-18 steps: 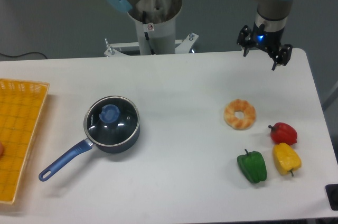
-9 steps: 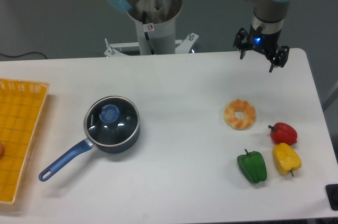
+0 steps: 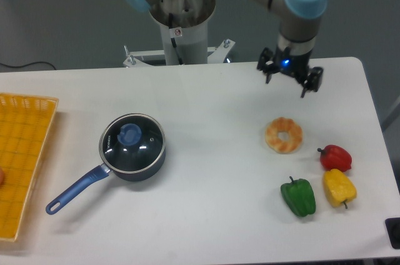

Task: Open the lid
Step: 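Move the gripper across the table to above the saucepan lid knob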

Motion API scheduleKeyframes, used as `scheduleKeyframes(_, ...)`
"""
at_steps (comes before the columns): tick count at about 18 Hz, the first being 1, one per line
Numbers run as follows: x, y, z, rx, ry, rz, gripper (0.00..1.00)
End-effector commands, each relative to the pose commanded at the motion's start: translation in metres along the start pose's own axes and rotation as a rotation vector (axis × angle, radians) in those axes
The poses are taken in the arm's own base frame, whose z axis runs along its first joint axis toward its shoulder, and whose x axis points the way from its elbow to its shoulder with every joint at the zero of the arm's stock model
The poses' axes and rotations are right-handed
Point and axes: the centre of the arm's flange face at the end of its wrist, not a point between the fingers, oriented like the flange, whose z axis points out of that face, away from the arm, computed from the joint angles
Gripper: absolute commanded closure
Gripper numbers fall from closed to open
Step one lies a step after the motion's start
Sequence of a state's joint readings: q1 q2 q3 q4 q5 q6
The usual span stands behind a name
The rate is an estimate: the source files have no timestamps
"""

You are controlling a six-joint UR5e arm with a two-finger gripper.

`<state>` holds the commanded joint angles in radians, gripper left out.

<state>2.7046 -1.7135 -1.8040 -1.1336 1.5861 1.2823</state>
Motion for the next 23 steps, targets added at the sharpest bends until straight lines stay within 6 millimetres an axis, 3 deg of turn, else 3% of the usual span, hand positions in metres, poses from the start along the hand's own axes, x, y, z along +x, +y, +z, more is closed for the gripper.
scheduleKeyframes(5,0.026,-0.05,-0.003,0.014,-0.004,0.167,0.0)
scheduleKeyframes(11,0.054,-0.085,-0.006,0.019,-0.007,0.305,0.0)
scheduleKeyframes(23,0.154,-0.183,-0.012,0.034,-0.01,0.608,0.0)
